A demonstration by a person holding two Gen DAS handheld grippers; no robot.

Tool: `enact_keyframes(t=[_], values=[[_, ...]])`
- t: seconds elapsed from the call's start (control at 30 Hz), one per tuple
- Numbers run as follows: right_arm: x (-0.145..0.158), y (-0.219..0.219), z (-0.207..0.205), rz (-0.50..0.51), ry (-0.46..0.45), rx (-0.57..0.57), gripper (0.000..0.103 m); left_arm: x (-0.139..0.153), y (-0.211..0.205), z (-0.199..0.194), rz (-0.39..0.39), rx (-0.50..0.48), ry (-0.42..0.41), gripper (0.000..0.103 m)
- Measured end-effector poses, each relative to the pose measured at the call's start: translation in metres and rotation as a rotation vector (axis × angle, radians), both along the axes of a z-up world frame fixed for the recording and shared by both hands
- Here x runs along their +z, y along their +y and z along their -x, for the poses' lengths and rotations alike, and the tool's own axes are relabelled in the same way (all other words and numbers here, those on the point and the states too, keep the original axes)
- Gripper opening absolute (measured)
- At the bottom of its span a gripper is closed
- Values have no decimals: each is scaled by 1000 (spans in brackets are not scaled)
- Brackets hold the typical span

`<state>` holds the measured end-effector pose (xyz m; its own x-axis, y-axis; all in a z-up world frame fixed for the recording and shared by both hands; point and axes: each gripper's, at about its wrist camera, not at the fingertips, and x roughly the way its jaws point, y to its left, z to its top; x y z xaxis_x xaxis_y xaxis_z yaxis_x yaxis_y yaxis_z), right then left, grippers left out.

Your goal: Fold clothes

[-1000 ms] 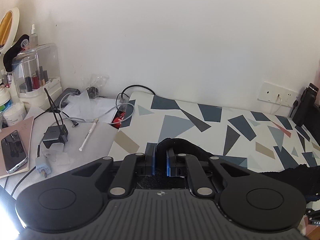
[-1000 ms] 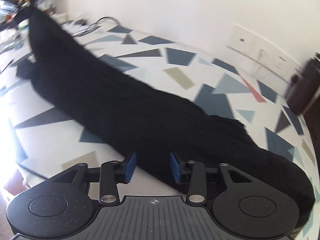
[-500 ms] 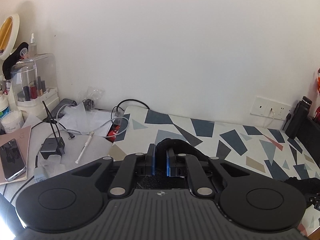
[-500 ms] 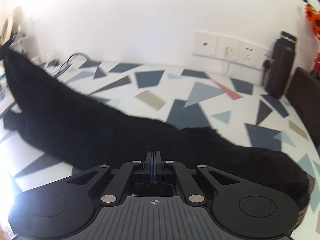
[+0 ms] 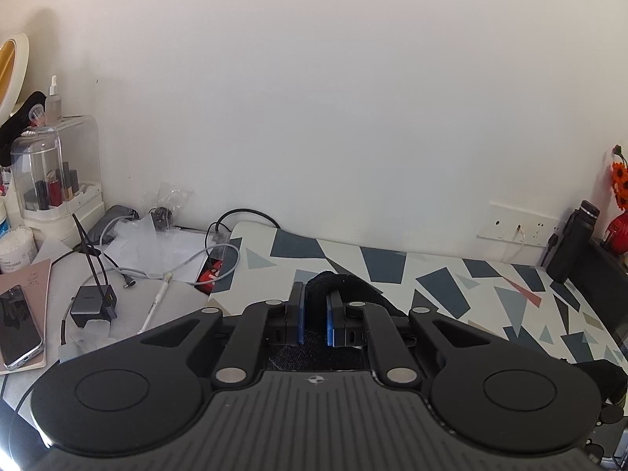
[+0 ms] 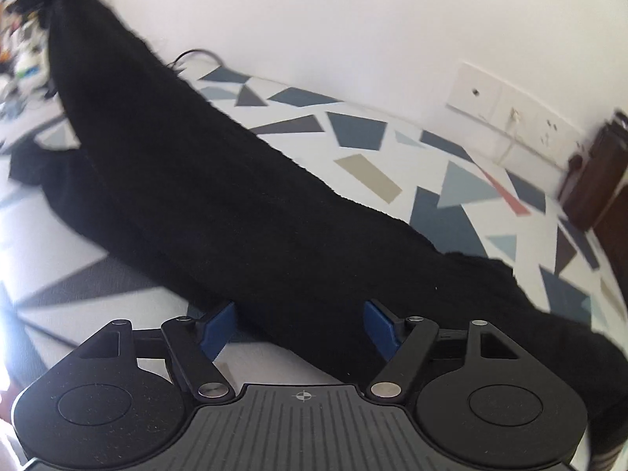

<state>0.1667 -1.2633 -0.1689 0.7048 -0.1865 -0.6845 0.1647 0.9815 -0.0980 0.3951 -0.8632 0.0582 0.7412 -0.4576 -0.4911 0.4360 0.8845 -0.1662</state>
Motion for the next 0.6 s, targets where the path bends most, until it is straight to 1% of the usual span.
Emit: enact_keyframes(t=[0.07,0.13,0.2,0.23,0.27,0.3,0.33,0.37,0.43,0.47,0.6], values=[[2,-8,2,-22,-26,-58,66,6,1,2,14,-1,-10,10],[3,-19,5,-22,-35,-117,58,10,1,2,25,-3,-17,10],[2,-29,9,-30,-35,-167,43,14,0,3,32,-4,-26,10],[1,-36,12,-28,-29,-197,40,16,0,4,36,-5,-30,10],[-1,-42,15,-21,-19,-231,33,17,0,4,38,-2,-33,10],[-3,-49,18,-13,-11,-262,28,18,0,4,41,0,-36,10],[-6,-54,22,-7,-4,-291,26,19,2,4,47,1,-33,10],[-8,-60,27,-8,-1,-313,22,19,3,3,52,6,-28,10],[-13,-72,36,-11,1,-347,14,17,7,0,60,12,-13,10],[-13,-75,40,-11,-5,-358,7,15,9,-1,59,17,-6,10],[-2,-88,55,-7,-79,-431,3,5,15,-6,60,30,23,10]])
